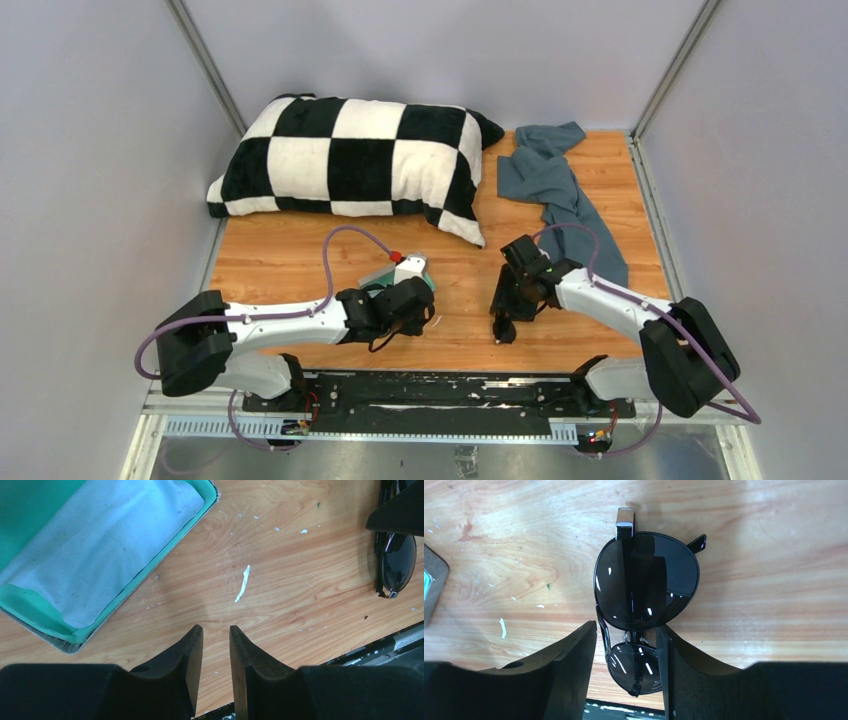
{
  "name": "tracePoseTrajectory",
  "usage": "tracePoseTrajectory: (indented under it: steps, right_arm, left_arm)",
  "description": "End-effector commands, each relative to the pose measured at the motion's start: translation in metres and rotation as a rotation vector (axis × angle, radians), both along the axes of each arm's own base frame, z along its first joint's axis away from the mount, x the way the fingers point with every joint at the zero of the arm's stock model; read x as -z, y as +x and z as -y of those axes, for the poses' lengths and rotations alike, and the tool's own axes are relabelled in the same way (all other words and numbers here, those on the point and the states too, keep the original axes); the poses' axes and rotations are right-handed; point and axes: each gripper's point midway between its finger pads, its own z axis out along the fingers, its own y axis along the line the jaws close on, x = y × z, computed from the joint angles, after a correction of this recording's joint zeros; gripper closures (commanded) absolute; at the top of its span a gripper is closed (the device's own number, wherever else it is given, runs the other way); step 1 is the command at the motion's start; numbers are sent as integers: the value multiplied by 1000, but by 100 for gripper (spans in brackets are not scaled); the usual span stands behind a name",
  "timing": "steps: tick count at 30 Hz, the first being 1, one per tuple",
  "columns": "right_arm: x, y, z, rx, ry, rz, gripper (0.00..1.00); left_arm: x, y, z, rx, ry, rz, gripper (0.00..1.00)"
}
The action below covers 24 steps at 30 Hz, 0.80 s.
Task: Organize the sunglasses
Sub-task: Adjust the sunglasses case at the center of the board.
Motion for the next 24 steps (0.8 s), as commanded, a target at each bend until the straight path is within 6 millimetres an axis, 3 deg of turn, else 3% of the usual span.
tracePoseTrajectory:
  steps: [1,8,13,16,19,24]
  right_arm:
    - [-3,1,-3,-193,-32,33,47]
    - [-4,3,4,-247,-82,50,47]
    - [0,3,5,-232,-90,31,59]
    - [1,4,3,-229,-89,28,62]
    - [0,6,2,-229,-84,33,62]
    - [-5,5,1,-232,-69,51,66]
  left_arm:
    - [2,-1,0,7,5,9,67]
    - [1,-1,0,5,2,9,67]
    - [-3,1,-3,-11,10,17,67]
    - [-19,6,-7,-26,1,55,66]
    - [-48,16,-13,-45,-9,124,63]
    - [-82,41,-51,-129,-15,170,60]
